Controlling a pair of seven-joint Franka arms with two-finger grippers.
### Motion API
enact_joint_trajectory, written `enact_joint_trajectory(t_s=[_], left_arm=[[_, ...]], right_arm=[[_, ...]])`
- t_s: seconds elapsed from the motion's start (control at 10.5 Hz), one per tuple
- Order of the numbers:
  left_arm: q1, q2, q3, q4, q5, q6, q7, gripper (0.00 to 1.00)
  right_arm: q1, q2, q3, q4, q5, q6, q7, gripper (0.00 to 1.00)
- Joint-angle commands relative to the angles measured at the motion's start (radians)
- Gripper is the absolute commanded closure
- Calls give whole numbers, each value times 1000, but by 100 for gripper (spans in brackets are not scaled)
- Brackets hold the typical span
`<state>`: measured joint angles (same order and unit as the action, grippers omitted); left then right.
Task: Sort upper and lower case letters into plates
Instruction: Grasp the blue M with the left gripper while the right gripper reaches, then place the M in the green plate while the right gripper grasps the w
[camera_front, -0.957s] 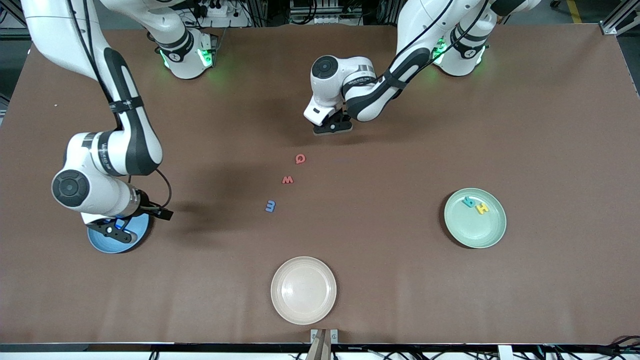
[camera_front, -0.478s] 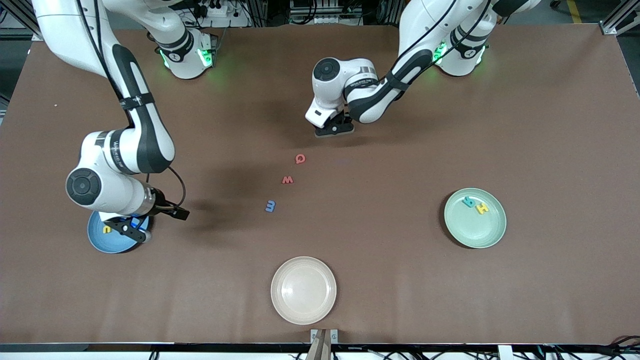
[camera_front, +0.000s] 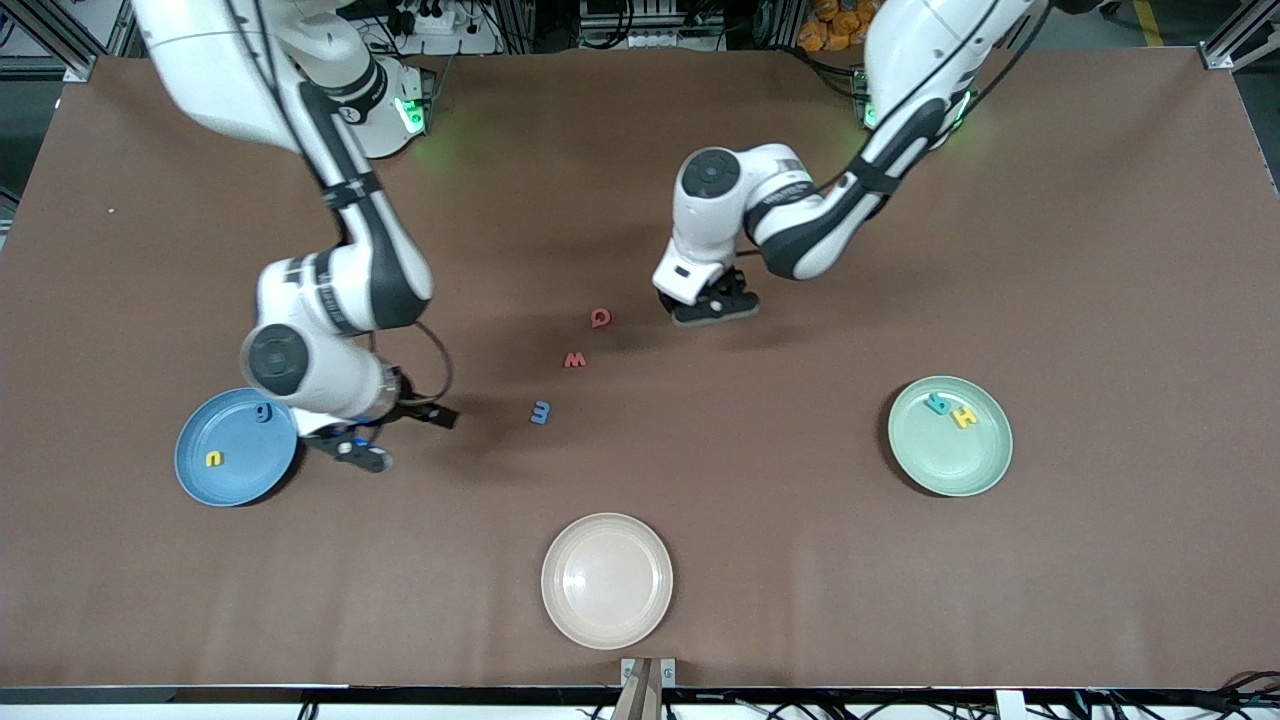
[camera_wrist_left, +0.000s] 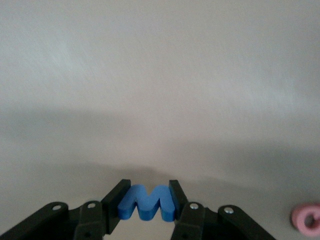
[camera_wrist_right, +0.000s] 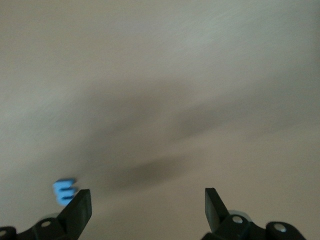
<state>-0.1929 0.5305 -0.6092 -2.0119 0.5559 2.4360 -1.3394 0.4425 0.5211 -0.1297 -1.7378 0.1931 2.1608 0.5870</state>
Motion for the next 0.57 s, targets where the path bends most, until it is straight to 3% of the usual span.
enact_joint_trajectory(t_s=[0.0, 0.48], left_arm=[[125, -35, -9, -14, 4, -5, 142, 100], [288, -15, -1, 48, 2, -61, 376, 100]], right_arm=[[83, 33, -5, 12, 14, 43, 177, 0], [220, 51, -7, 7, 11, 83, 716, 0]])
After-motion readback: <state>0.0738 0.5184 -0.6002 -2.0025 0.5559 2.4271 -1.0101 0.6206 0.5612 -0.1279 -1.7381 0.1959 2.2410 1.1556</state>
